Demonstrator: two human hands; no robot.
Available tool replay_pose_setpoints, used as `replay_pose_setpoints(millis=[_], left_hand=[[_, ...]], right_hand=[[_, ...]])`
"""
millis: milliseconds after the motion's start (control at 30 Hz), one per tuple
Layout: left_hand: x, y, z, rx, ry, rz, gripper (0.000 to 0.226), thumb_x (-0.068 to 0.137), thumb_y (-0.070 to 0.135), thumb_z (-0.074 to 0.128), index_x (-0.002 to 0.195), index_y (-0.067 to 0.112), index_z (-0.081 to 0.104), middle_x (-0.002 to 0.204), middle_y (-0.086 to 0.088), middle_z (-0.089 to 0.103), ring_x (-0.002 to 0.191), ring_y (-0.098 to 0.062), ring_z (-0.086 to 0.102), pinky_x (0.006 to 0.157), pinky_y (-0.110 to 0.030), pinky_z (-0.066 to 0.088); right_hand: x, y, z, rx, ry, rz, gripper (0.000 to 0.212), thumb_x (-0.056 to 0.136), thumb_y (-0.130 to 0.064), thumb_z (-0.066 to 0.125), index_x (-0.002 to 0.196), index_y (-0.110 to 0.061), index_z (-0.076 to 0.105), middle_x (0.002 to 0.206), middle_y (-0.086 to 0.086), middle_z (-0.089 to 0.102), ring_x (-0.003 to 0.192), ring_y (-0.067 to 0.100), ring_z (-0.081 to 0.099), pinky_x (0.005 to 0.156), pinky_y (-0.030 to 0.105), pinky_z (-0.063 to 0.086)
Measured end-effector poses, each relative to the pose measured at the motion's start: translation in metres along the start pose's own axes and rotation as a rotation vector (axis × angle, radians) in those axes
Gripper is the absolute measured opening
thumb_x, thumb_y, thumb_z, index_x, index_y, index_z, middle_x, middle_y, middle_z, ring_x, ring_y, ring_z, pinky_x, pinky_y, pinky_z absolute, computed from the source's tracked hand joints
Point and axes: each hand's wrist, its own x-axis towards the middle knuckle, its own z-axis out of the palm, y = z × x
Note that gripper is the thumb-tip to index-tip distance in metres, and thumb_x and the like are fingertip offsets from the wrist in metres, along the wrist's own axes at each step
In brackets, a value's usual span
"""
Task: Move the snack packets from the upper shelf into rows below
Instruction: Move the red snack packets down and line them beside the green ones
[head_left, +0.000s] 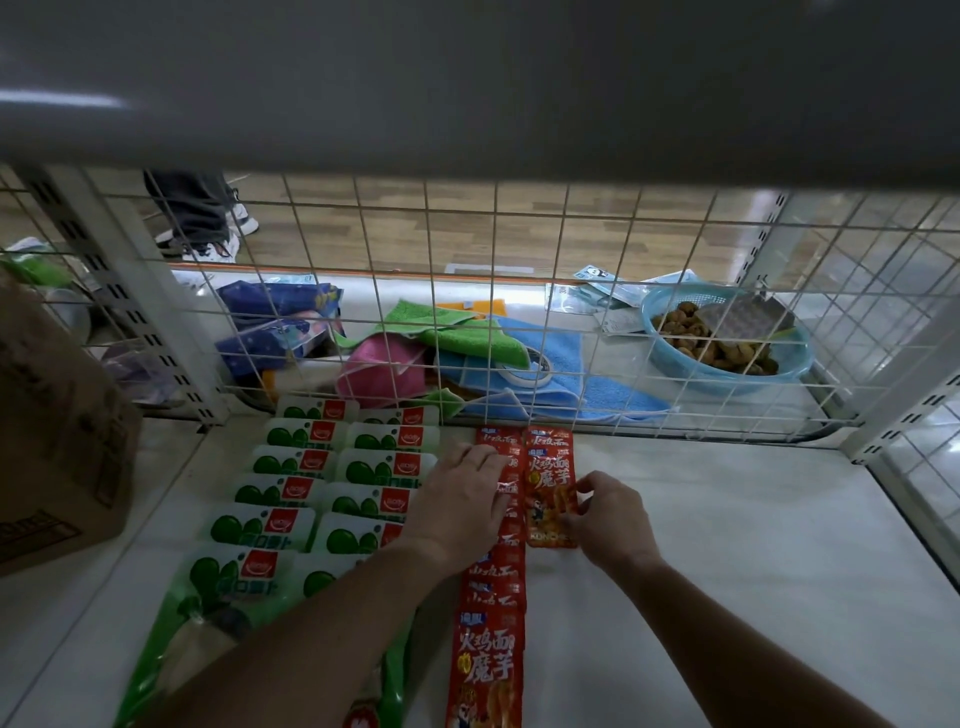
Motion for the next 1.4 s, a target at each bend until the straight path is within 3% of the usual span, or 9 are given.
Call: replay_pose_setpoints(millis=[167, 400, 633, 867, 933, 1033, 1167, 1300, 1400], left_hand=[[-0.002, -0.002, 0.0, -0.004, -0.02, 0.003, 0.054, 0.103, 0.04, 0.042, 0.153, 0.021, 0.03, 0.155, 0.004, 0.032, 0.146, -0.014, 0.019, 0.123, -0.034, 0.018], [-0.007, 0.007, -0.01, 0.06, -0.041, 0.023, 0.052, 0.102, 0.04, 0.044, 0.15, 0.021, 0.033, 0.152, 0.003, 0.036, 0.143, -0.016, 0.025, 0.121, -0.035, 0.023], [-0.039, 0.035, -0.037, -0.024, 0.088, 0.035, 0.049, 0.102, 0.039, 0.044, 0.146, 0.021, 0.041, 0.148, 0.003, 0.043, 0.14, -0.016, 0.033, 0.118, -0.035, 0.028], [-0.082, 0.065, -0.077, 0.03, 0.102, 0.046, 0.054, 0.103, 0.05, 0.032, 0.154, 0.032, 0.024, 0.163, 0.004, 0.02, 0.15, -0.019, 0.012, 0.124, -0.04, 0.011], [-0.096, 0.077, -0.095, 0.033, 0.134, 0.038, 0.055, 0.103, 0.051, 0.033, 0.154, 0.035, 0.02, 0.164, 0.005, 0.014, 0.151, -0.02, 0.008, 0.123, -0.04, 0.007], [-0.115, 0.093, -0.12, 0.08, 0.166, 0.052, 0.058, 0.102, 0.053, 0.036, 0.154, 0.037, 0.015, 0.165, 0.004, 0.011, 0.152, -0.023, 0.007, 0.121, -0.04, 0.005], [-0.138, 0.104, -0.151, 0.11, 0.188, 0.064, 0.062, 0.098, 0.057, 0.039, 0.152, 0.039, 0.013, 0.165, 0.003, 0.01, 0.152, -0.024, 0.008, 0.123, -0.043, 0.007], [-0.163, 0.112, -0.183, 0.115, 0.169, 0.062, 0.065, 0.098, 0.061, 0.034, 0.155, 0.036, 0.014, 0.166, 0.005, 0.007, 0.153, -0.024, 0.002, 0.124, -0.049, 0.01], [-0.179, 0.116, -0.207, 0.122, 0.209, 0.084, 0.065, 0.098, 0.063, 0.028, 0.155, 0.033, 0.02, 0.165, 0.005, 0.014, 0.151, -0.021, 0.007, 0.124, -0.044, 0.009]], right_hand=[[0.001, 0.0, 0.001, -0.022, 0.0, 0.009, 0.024, 0.088, -0.021, 0.073, 0.107, -0.013, 0.061, 0.104, 0.008, 0.069, 0.088, 0.018, 0.068, 0.082, 0.037, 0.06], [-0.014, -0.007, -0.016, -0.113, 0.036, 0.019, 0.049, 0.091, -0.031, 0.069, 0.132, -0.009, 0.053, 0.122, 0.011, 0.065, 0.106, 0.021, 0.063, 0.086, 0.031, 0.051], [-0.066, -0.01, -0.054, -0.277, 0.192, -0.196, 0.057, 0.094, -0.043, 0.061, 0.141, -0.015, 0.048, 0.134, 0.008, 0.06, 0.122, 0.019, 0.057, 0.098, 0.031, 0.049], [-0.129, -0.024, -0.097, -0.494, 0.215, -0.393, 0.068, 0.097, -0.059, 0.039, 0.152, -0.02, 0.033, 0.155, 0.008, 0.039, 0.146, 0.026, 0.031, 0.119, 0.04, 0.028], [-0.146, -0.032, -0.108, -0.534, 0.226, -0.394, 0.075, 0.094, -0.068, 0.02, 0.153, -0.023, 0.032, 0.157, 0.009, 0.036, 0.148, 0.029, 0.026, 0.122, 0.044, 0.022], [-0.171, -0.049, -0.126, -0.557, 0.233, -0.434, 0.101, 0.08, -0.077, -0.017, 0.154, -0.026, 0.029, 0.16, 0.008, 0.031, 0.15, 0.029, 0.021, 0.121, 0.045, 0.013], [-0.207, -0.071, -0.153, -0.551, 0.233, -0.462, 0.108, 0.07, -0.079, -0.026, 0.156, -0.03, 0.017, 0.165, 0.003, 0.018, 0.153, 0.025, 0.008, 0.12, 0.041, 0.002], [-0.237, -0.089, -0.178, -0.597, 0.241, -0.462, 0.108, 0.07, -0.079, -0.027, 0.156, -0.03, 0.018, 0.164, 0.003, 0.02, 0.153, 0.024, 0.012, 0.122, 0.043, 0.005], [-0.259, -0.1, -0.195, -0.627, 0.266, -0.439, 0.095, 0.084, -0.076, -0.011, 0.151, -0.027, 0.036, 0.155, 0.006, 0.04, 0.146, 0.027, 0.033, 0.12, 0.047, 0.023]])
